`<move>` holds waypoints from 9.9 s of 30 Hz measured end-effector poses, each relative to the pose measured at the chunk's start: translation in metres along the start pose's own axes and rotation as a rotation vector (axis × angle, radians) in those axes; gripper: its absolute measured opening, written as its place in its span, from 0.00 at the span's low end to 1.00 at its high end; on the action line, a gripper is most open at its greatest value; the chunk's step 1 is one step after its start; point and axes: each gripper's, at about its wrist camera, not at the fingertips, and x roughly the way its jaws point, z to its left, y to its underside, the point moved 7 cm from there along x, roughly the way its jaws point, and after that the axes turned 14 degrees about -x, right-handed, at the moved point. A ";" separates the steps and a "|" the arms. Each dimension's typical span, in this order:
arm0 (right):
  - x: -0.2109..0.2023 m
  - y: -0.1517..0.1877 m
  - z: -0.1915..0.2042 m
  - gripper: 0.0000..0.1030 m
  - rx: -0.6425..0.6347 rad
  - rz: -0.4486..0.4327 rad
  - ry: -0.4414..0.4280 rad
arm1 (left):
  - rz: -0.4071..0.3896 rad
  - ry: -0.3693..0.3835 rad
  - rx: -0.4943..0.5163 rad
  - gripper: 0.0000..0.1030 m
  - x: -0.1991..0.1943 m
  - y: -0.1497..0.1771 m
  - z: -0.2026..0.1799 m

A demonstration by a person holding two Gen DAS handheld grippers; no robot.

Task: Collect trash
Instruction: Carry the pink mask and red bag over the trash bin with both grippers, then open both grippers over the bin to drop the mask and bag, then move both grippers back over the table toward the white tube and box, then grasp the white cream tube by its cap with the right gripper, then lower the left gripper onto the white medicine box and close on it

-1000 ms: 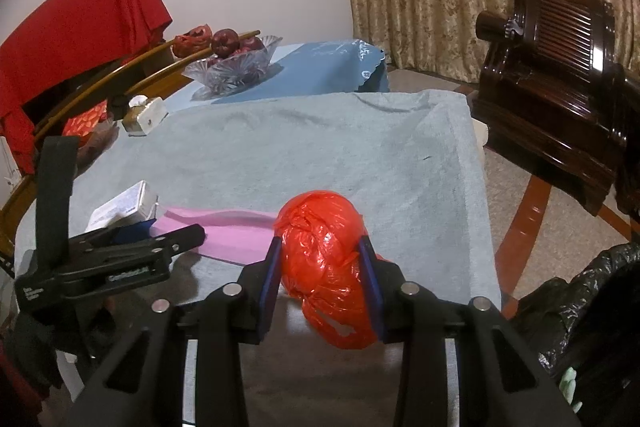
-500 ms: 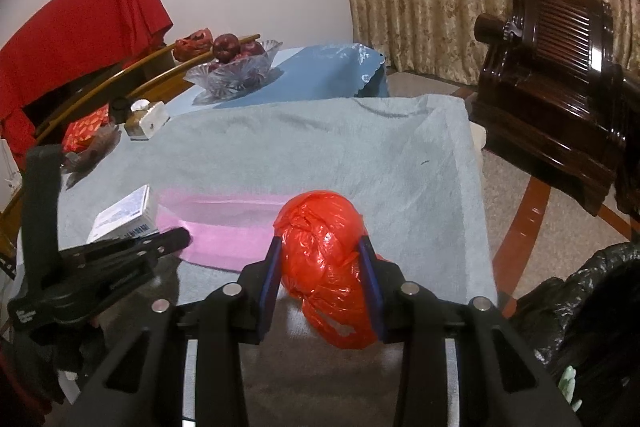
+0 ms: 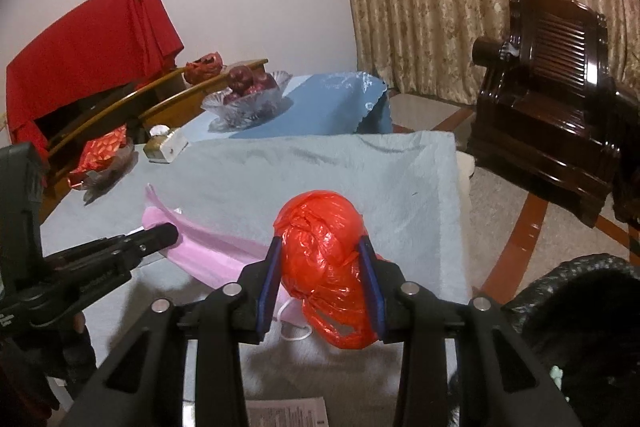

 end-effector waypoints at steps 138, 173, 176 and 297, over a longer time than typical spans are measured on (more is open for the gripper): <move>-0.004 0.120 0.099 0.81 -0.025 0.241 -0.083 | -0.017 -0.230 0.047 0.83 -0.074 0.071 0.114; 0.066 0.065 0.123 0.82 -0.131 0.250 -0.081 | -0.020 -0.263 -0.033 0.83 -0.062 0.055 0.146; 0.064 0.072 0.117 0.82 -0.141 0.273 -0.063 | -0.021 -0.261 -0.030 0.83 -0.061 0.054 0.145; 0.108 0.046 0.066 0.46 -0.026 0.283 -0.024 | 0.109 -0.100 0.017 0.84 0.053 -0.029 0.149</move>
